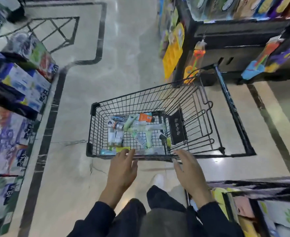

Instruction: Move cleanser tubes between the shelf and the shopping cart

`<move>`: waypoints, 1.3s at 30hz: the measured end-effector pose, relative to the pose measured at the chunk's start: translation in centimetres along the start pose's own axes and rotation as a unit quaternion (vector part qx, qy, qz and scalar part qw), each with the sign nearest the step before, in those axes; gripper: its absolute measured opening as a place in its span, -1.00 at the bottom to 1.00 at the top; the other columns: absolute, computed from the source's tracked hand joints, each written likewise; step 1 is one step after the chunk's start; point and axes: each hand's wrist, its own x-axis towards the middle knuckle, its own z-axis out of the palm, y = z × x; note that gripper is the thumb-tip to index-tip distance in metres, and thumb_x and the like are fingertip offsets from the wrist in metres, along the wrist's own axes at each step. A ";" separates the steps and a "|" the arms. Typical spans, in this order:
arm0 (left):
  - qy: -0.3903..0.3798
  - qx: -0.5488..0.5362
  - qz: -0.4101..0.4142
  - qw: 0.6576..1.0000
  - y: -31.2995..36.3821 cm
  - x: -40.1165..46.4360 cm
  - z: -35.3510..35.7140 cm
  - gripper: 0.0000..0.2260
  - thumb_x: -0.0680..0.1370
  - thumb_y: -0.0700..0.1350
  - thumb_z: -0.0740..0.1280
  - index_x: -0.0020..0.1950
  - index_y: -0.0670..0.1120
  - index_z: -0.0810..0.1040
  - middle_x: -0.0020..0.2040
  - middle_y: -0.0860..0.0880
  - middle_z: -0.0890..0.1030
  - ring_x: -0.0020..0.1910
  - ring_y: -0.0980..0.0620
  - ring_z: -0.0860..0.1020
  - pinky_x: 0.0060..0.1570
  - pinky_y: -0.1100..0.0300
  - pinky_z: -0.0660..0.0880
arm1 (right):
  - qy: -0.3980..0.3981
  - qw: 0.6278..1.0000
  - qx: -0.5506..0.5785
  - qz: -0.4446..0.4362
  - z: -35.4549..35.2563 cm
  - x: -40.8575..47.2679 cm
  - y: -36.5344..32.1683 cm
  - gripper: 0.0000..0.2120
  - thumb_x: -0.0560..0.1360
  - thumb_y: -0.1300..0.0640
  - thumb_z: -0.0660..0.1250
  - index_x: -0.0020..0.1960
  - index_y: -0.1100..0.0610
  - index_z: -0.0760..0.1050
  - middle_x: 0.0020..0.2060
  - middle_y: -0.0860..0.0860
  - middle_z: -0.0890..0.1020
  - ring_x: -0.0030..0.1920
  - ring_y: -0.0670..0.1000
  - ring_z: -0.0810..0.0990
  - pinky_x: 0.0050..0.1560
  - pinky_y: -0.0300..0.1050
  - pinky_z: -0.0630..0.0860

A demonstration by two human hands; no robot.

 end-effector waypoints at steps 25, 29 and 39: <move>-0.211 -0.039 -0.095 0.972 -14.0 29.2 17.8 -0.54 0.51 -0.30 0.27 0.43 -0.19 0.45 0.25 -0.23 0.53 0.20 -0.28 0.52 0.09 -0.18 0.56 | -0.227 0.962 -0.088 0.128 19.2 32.1 5.4 -0.64 0.66 0.05 0.27 0.42 0.12 0.48 0.26 0.15 0.60 0.19 0.22 0.62 0.15 0.07 0.54; -0.211 -0.015 -0.055 0.976 -15.5 33.8 22.5 -0.53 0.43 -0.42 0.21 0.35 -0.28 0.49 0.24 -0.30 0.53 0.20 -0.31 0.49 0.09 -0.15 0.51 | -0.253 0.950 -0.075 0.166 25.0 34.4 7.8 -0.63 0.65 0.06 0.33 0.42 0.16 0.46 0.24 0.18 0.64 0.22 0.22 0.62 0.00 0.00 0.45; -0.244 0.095 0.014 0.965 -18.7 36.6 30.0 -0.53 0.35 -0.39 0.35 0.26 -0.28 0.45 0.27 -0.32 0.48 0.27 -0.34 0.44 0.24 -0.15 0.43 | -0.224 0.942 -0.040 0.248 34.2 36.6 12.8 -0.58 0.53 0.12 0.45 0.30 0.18 0.38 0.13 0.17 0.63 0.11 0.23 0.63 0.00 0.10 0.60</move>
